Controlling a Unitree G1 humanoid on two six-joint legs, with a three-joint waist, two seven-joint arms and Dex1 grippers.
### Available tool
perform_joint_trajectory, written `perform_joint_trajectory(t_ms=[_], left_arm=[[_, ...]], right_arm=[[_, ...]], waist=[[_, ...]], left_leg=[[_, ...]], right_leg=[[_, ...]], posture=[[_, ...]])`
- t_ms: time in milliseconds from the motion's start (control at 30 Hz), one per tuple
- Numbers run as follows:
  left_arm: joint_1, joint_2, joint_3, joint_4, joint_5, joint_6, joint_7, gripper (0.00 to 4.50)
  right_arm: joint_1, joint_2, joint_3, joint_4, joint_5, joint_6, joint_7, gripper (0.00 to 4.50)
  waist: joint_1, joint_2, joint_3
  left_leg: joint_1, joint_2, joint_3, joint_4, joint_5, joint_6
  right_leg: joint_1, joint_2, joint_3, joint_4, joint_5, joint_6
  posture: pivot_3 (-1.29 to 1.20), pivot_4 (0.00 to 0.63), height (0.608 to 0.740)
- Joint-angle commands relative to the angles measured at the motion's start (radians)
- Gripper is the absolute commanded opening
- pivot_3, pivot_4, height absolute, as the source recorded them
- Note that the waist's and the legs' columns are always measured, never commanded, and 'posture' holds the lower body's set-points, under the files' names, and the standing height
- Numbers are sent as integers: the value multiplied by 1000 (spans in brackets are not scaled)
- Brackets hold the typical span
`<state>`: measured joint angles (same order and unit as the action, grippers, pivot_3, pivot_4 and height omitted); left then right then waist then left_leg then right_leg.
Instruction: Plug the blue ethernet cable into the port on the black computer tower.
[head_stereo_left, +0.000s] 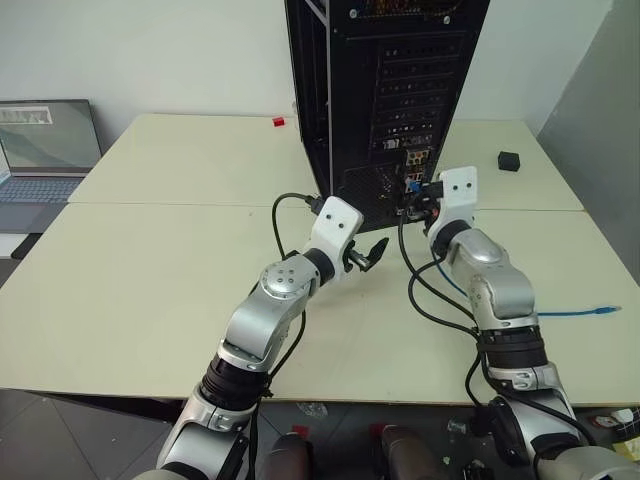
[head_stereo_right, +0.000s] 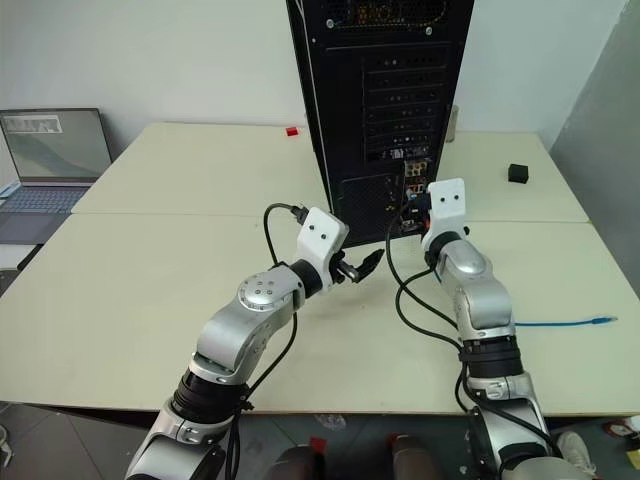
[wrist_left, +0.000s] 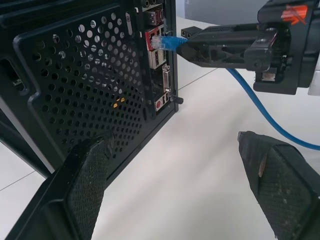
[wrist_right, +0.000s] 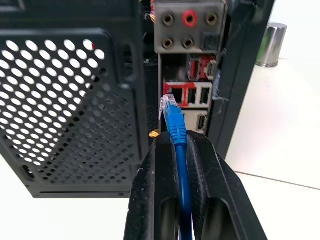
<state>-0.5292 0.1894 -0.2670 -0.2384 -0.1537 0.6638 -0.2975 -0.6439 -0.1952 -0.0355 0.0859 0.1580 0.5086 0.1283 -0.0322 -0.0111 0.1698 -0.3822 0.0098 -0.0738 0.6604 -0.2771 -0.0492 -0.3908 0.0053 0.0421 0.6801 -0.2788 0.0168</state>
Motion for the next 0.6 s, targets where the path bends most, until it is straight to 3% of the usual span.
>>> perform_joint_trajectory(t_ms=[33, 600], left_arm=[[-11, -4, 27, -27, 4, -25, -8, 4205], [-14, -7, 32, -19, 10, -34, -11, 4205]], right_arm=[[-36, 4, -30, -7, 2, -38, -6, 0], [-62, 10, -35, 25, 2, -51, 15, 0]], waist=[[0, 0, 0], [-1, 0, 0]], left_leg=[[0, 0, 0, 0, 0, 0], [0, 0, 0, 0, 0, 0]], right_leg=[[0, 0, 0, 0, 0, 0], [0, 0, 0, 0, 0, 0]], posture=[[0, 150, 740], [0, 150, 740]])
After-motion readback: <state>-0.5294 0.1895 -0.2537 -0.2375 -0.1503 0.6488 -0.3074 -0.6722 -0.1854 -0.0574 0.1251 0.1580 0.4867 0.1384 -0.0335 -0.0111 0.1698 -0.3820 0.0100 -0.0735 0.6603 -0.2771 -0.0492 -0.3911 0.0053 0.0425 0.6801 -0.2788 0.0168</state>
